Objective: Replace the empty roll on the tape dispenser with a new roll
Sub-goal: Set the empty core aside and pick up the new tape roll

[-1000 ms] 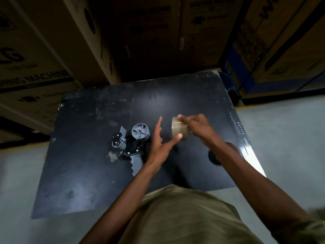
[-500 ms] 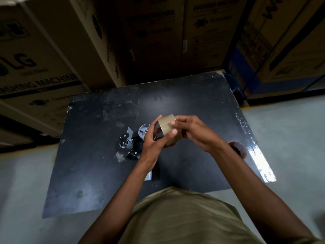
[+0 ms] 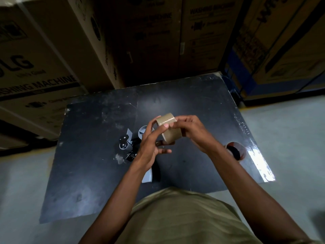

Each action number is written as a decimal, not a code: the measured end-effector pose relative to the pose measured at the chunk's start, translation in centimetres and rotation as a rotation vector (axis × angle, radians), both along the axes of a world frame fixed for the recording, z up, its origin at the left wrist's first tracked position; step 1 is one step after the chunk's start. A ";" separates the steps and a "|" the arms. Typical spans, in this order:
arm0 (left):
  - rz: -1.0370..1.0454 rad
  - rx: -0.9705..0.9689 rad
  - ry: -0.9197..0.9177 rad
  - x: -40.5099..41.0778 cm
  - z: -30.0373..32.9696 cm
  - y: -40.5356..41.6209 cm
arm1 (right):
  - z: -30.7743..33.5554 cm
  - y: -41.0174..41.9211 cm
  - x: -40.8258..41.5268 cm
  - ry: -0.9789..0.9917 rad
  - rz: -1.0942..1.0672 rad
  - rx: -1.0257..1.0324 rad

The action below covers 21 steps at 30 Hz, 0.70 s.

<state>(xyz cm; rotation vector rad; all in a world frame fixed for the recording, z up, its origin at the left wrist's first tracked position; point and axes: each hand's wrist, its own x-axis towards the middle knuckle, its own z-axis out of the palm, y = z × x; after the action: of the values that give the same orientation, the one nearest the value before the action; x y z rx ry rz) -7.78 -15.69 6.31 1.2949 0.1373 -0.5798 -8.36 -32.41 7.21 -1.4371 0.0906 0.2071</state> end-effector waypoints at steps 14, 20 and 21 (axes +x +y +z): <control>0.092 0.034 -0.036 1.0 0.3 -0.2 | -1.0 1.9 1.5 0.023 -0.057 0.016; 0.113 0.008 0.006 1.7 0.4 0.0 | -0.6 1.8 1.9 0.014 -0.006 0.084; 0.113 0.005 0.005 1.7 0.5 0.0 | -0.5 1.7 1.9 0.000 -0.005 0.061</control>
<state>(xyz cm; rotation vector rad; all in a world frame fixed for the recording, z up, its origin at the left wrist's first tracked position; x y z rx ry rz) -6.09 -15.73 6.78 1.2821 0.2155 -0.4862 -6.51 -30.69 6.69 -1.3756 0.0870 0.2038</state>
